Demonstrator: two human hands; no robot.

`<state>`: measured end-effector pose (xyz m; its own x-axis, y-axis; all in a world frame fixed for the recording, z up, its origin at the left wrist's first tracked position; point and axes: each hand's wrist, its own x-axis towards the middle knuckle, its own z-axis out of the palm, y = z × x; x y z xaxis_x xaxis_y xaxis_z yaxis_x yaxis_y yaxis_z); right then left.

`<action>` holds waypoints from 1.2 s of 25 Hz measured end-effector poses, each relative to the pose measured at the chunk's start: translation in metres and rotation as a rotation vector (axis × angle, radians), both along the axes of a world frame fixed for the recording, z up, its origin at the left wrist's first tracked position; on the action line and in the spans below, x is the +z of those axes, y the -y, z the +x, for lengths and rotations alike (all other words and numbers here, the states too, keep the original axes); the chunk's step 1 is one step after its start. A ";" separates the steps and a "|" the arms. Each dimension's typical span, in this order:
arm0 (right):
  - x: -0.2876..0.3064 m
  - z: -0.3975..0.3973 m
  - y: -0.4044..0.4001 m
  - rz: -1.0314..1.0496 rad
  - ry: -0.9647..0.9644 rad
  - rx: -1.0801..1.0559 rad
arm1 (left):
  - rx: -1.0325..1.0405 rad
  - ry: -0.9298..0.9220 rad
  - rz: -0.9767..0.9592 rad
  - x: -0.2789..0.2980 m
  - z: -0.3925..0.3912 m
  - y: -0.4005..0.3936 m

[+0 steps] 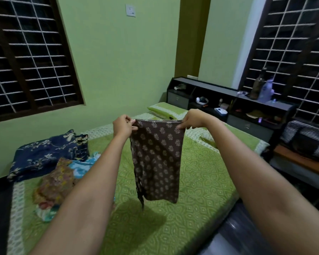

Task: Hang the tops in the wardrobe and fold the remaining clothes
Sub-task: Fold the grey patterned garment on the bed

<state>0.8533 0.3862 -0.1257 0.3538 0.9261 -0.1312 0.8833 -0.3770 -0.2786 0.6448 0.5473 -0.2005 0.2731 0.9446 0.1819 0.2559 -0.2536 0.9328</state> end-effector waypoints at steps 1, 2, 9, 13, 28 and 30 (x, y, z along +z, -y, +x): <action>-0.002 0.016 0.012 0.042 -0.029 0.000 | -0.022 0.001 -0.004 -0.002 0.012 0.009; -0.002 0.030 0.022 0.057 -0.033 -0.002 | -0.047 0.009 -0.004 -0.003 0.022 0.015; 0.006 0.108 0.031 0.584 -0.393 -0.057 | -0.129 -0.088 0.164 0.024 0.086 0.027; -0.040 0.157 -0.026 0.368 -0.491 -0.203 | -0.135 -0.386 0.150 -0.007 0.135 -0.018; -0.137 0.281 -0.265 0.558 -0.191 -0.317 | 0.084 -0.487 0.274 -0.073 0.286 -0.225; -0.179 0.284 -0.262 0.478 -0.211 -0.310 | 0.048 -0.553 0.221 -0.115 0.283 -0.215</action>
